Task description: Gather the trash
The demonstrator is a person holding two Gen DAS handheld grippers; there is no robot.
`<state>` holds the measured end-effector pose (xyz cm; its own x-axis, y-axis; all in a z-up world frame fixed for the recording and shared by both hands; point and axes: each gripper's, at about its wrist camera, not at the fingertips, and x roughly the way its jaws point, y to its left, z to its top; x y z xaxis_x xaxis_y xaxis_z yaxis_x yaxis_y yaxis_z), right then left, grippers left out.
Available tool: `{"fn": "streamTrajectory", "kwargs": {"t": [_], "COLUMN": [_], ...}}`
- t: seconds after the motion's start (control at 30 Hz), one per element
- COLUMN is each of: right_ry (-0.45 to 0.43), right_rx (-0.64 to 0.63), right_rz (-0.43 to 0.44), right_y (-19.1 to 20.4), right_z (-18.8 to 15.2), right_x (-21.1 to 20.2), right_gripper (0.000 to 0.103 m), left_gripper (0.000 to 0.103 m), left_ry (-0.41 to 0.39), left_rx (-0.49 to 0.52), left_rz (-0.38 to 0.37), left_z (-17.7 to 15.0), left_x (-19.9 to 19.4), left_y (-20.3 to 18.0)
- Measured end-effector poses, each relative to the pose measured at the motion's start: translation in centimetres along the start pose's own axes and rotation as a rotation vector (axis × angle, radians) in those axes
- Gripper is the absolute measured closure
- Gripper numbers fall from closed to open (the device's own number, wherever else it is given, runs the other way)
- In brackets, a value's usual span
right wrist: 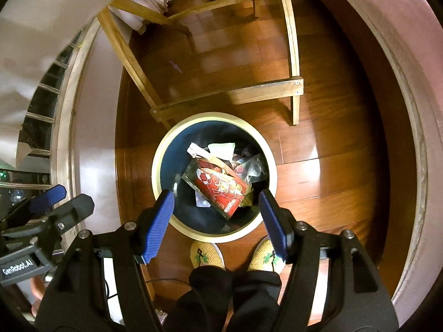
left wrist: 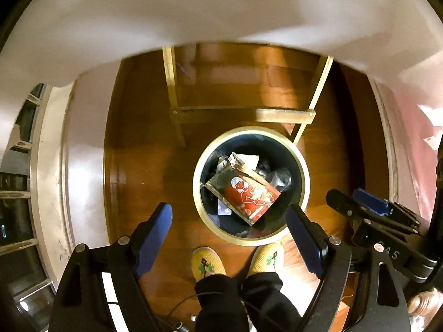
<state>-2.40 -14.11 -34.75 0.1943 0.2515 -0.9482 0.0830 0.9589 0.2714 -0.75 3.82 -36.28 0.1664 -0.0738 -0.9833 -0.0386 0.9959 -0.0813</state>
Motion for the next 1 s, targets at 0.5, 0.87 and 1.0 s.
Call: {"fn": "streamTrajectory", "kwargs": {"t": [0.5,0.87,1.0], "right_ry": [-0.054,-0.11,-0.132], "right_rx": [-0.038,-0.041,-0.033], "right_rz": [-0.033,-0.022,-0.019], "right_y": [3.2,6.4,7.4], "right_z": [0.1,0.7,1.0], "right_x": [-7.2,-15.4,-18.5], "right_gripper": [0.041,0.038,0.038], "left_gripper": [0.018,0.018,0.018], "left_ry": [-0.092,-0.177,-0.21], "left_rx": [-0.023,0.032,0.043], "left_rz": [-0.003,0.006,0.01], "left_z": [0.9,1.9,2.4], "left_x": [-9.7,-20.4,-24.4], "left_y": [-0.2,-0.7,-0.5]}}
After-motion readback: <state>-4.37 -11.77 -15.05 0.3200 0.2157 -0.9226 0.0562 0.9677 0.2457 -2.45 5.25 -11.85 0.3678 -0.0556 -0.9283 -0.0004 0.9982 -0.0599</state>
